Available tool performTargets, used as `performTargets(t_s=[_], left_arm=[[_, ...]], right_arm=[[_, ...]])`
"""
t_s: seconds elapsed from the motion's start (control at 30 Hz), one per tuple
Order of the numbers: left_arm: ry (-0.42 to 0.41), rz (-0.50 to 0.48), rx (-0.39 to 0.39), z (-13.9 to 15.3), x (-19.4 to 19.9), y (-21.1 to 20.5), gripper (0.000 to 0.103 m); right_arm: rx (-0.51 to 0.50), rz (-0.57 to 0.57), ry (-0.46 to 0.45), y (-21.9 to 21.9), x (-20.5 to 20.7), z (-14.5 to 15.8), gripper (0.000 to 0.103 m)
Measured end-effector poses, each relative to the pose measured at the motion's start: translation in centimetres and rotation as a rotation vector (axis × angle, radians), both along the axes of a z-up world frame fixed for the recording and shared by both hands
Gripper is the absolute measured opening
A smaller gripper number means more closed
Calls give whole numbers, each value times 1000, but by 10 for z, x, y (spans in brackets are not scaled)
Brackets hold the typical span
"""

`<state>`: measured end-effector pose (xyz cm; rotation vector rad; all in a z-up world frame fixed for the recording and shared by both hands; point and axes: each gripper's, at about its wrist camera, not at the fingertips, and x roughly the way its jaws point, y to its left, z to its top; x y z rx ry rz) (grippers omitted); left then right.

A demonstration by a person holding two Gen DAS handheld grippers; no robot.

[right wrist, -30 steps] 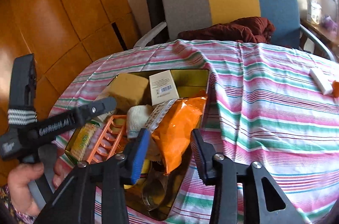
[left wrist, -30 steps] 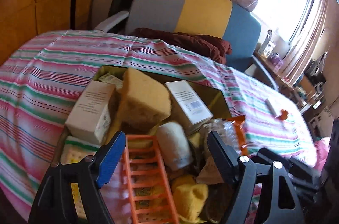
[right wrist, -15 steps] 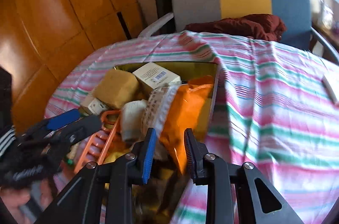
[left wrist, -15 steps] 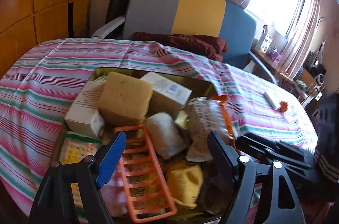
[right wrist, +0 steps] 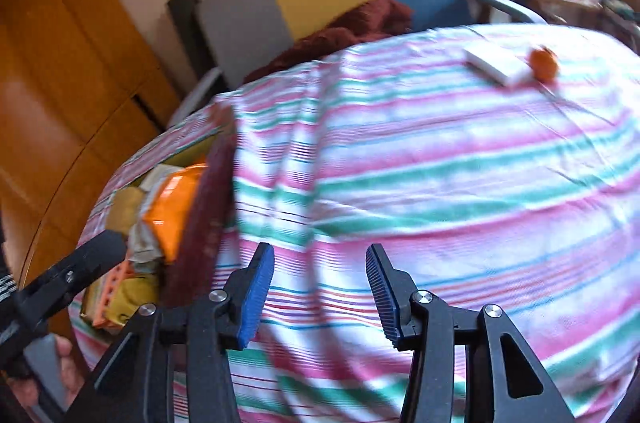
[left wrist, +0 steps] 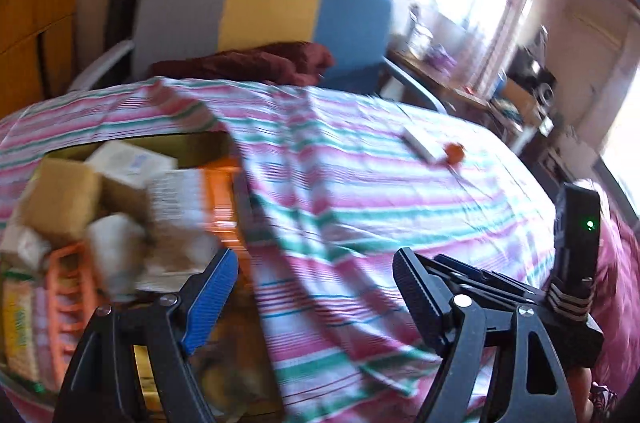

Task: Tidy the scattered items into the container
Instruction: 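Move both tools back toward the white eraser and orange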

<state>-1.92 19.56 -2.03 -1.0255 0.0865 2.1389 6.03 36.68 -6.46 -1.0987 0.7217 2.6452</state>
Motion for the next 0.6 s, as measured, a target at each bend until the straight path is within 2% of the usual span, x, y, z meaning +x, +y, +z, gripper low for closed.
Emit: performTargets(t_s=[0.13, 0.37, 0.57, 0.6], left_arm=[[10, -49, -67, -10, 10, 46, 82], [59, -46, -183, -49, 0, 122, 82], [1, 14, -213, -87, -34, 157, 82], [4, 27, -222, -94, -39, 159, 88]], right_arm=[[-17, -68, -18, 26, 16, -13, 56], [20, -154, -35, 87, 26, -22, 57], [104, -114, -22, 149, -19, -12, 57], [122, -97, -18, 159, -32, -9, 57]])
